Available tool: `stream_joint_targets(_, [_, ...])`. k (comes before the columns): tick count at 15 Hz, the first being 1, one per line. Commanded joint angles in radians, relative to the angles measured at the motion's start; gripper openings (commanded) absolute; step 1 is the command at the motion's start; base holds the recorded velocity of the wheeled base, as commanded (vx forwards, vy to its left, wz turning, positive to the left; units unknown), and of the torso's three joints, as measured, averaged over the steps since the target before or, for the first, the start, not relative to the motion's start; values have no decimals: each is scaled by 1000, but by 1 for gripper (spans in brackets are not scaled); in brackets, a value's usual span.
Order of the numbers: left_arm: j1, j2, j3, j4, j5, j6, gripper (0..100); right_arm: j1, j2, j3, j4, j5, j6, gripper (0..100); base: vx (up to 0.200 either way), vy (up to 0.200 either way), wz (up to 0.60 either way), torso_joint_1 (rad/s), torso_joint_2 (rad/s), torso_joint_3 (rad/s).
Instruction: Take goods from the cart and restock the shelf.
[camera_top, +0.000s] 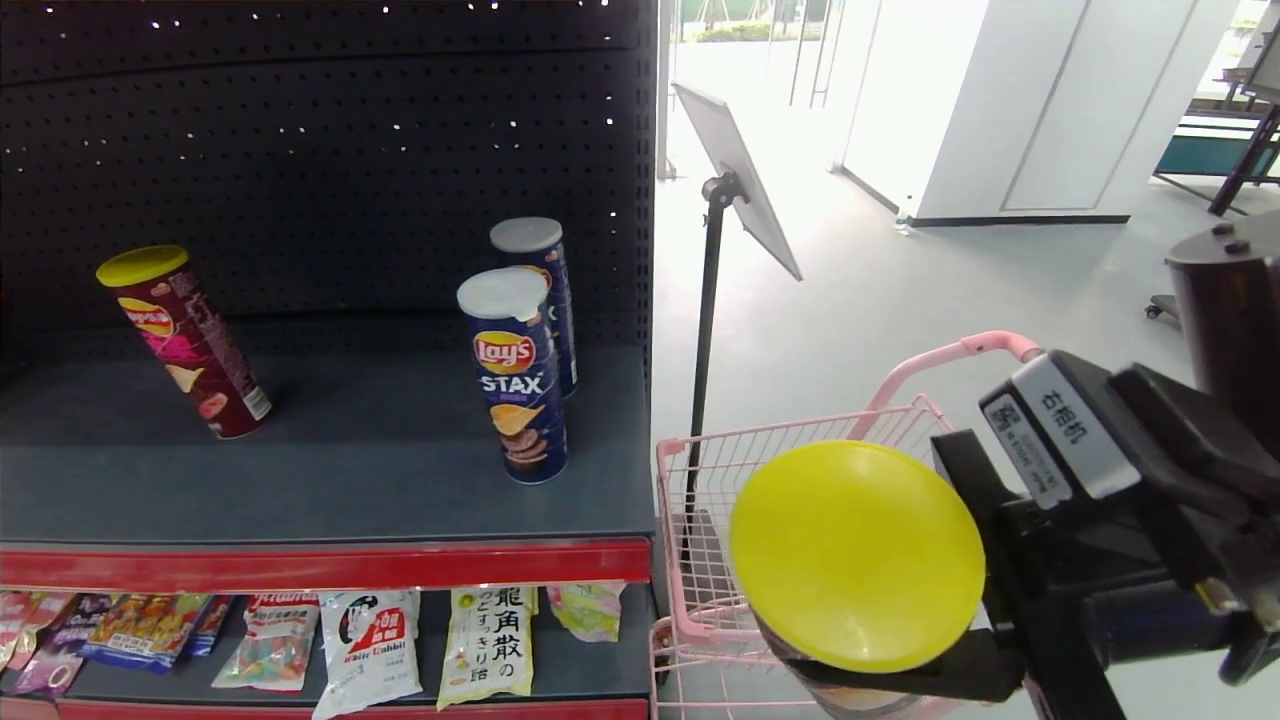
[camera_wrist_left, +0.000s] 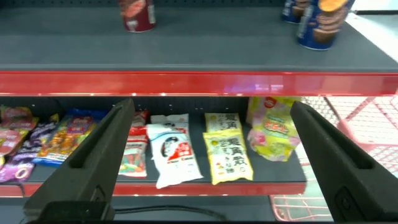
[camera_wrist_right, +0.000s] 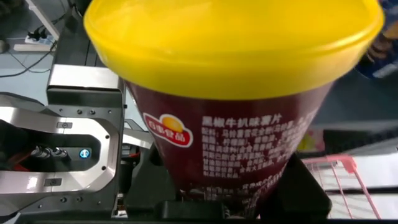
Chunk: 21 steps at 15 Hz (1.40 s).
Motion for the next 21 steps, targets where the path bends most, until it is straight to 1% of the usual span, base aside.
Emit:
stream_joint_targets(1, [2, 0, 0, -1, 0, 0, 100, 4, 16, -2, 1, 0, -2, 0, 0, 200, 0, 2, -2, -2])
stream_joint_targets(3, [1, 0, 0, 1, 0, 0, 100, 4, 19, -2, 1, 0, -2, 0, 0, 200, 0, 0, 0, 2])
stream_joint_targets(7, [2, 0, 0, 1, 0, -2, 100, 39, 36, -4, -4, -2, 0, 0, 0, 200, 0, 1, 5, 1])
stream_joint_targets(12, [2, 0, 0, -1, 0, 0, 100, 47, 54, -20, -27, -2, 0, 0, 0, 200, 0, 3, 1, 3])
stream_joint_targets(14, [2, 0, 0, 1, 0, 0, 100, 66, 54, -22, -30, -2, 1, 0, 0, 200, 0, 2, 5, 5])
stream_joint_targets(21, [2, 0, 0, -1, 0, 0, 100, 75, 67, -30, -47, -5, 3, 0, 0, 200, 0, 1, 2, 3])
